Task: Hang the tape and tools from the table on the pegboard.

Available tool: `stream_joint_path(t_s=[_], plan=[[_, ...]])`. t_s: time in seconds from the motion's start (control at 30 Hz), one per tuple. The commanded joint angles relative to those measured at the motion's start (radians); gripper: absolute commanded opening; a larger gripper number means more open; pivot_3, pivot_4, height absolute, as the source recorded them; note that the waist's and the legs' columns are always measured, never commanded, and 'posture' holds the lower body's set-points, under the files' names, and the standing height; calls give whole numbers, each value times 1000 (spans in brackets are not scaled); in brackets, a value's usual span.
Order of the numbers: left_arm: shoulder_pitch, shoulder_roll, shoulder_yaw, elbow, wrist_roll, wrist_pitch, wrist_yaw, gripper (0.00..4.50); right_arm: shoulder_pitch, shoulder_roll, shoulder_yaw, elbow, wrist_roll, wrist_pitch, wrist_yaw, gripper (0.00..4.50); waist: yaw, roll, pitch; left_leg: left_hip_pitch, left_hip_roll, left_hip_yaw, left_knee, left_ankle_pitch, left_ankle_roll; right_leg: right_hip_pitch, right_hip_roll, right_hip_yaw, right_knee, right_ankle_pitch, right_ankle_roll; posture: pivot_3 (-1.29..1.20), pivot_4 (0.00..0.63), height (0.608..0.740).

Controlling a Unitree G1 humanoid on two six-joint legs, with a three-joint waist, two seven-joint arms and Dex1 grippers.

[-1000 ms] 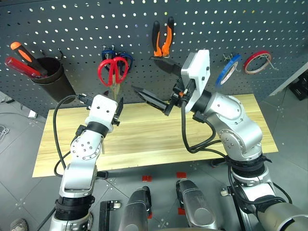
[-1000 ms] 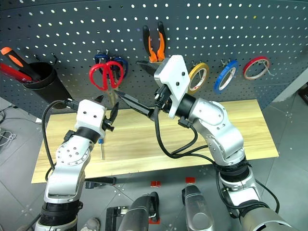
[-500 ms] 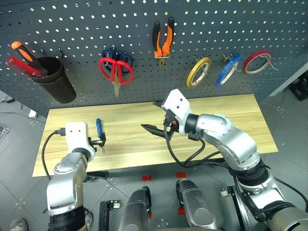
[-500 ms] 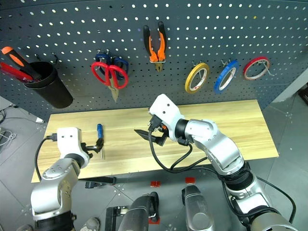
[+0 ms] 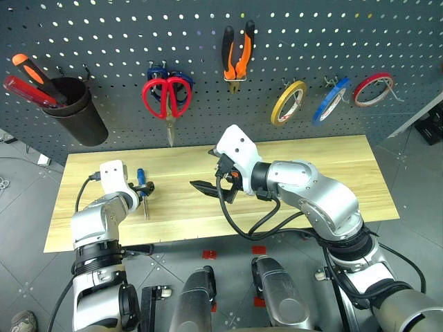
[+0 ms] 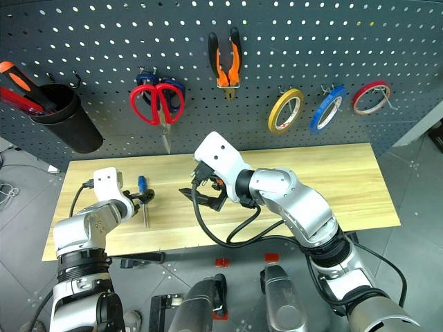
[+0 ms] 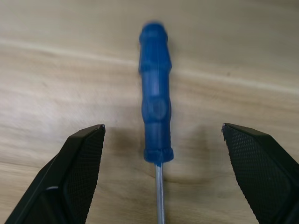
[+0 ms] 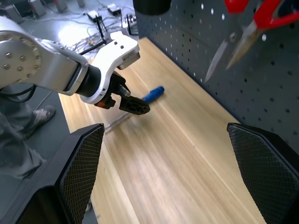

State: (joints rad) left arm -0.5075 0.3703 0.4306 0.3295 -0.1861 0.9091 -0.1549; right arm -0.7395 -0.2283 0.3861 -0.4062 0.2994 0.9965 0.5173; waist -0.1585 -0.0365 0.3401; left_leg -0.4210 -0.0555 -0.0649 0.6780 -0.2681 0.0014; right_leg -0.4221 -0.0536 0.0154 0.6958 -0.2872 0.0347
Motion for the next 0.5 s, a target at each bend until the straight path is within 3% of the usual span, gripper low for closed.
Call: stream_joint_path(t_s=[0.03, 0.27, 0.4, 0.5], plan=[[-12, 30, 32, 84, -10, -30, 26, 3821, -33, -4, -12, -38, 21, 13, 17, 4500, -3, 0, 0, 0, 0, 0, 0, 0, 0, 0, 0, 0, 0, 0, 0, -301, 394, 740], [-51, 75, 7, 225, -18, -103, -8, 1816, -53, -50, -29, -27, 39, 56, 56, 4500, -5, 0, 0, 1, 0, 0, 0, 0, 0, 1, 0, -1, 1, 0, 0, -308, 363, 740], [-22, 104, -31, 183, -25, -122, -73, 606, -38, -104, -15, -65, 71, 28, 124, 4500, -6, 0, 0, 1, 0, 0, 0, 0, -1, 0, -1, 0, 0, 0, 0, -316, 339, 740], [67, 120, -20, 20, -67, -98, -131, 443, -28, -129, -17, -110, 92, -65, 195, 4500, -9, 0, 0, 0, 0, 0, -1, 0, -1, 0, -1, 0, -1, 0, 0, -320, 320, 740]])
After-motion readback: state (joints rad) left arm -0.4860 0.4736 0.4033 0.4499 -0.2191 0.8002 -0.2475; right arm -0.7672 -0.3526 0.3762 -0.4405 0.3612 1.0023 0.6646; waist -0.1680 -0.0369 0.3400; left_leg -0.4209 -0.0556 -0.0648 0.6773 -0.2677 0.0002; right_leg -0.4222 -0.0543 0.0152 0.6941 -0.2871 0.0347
